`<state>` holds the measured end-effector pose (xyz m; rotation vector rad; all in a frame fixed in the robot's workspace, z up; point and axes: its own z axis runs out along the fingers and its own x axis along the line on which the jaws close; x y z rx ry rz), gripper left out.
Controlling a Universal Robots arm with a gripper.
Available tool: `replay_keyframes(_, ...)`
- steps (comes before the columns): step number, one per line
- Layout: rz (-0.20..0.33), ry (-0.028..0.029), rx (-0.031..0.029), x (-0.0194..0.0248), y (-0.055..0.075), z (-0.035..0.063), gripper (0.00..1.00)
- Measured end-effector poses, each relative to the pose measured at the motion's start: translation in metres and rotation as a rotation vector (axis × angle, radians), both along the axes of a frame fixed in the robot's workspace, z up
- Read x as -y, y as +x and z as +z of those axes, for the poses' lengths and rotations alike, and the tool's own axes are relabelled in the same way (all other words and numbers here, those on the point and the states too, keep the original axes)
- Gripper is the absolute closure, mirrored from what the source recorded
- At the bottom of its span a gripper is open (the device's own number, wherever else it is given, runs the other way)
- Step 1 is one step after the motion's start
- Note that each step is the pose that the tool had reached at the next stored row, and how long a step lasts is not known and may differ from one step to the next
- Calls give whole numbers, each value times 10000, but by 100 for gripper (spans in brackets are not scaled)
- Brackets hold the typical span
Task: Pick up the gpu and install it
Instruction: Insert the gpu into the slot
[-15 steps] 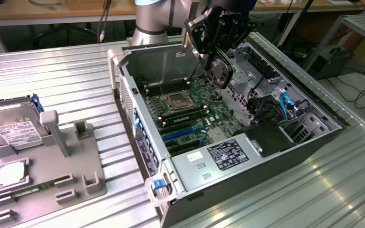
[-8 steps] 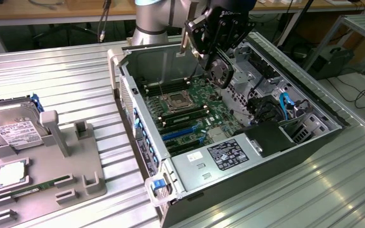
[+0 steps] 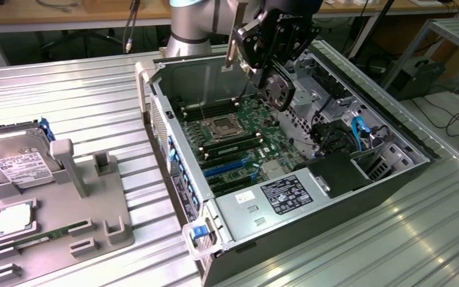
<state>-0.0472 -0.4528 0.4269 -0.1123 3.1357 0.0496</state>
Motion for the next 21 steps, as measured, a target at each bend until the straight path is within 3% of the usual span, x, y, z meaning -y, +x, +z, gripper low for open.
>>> replay_keyframes(21,830,1,0,0,0,0,72)
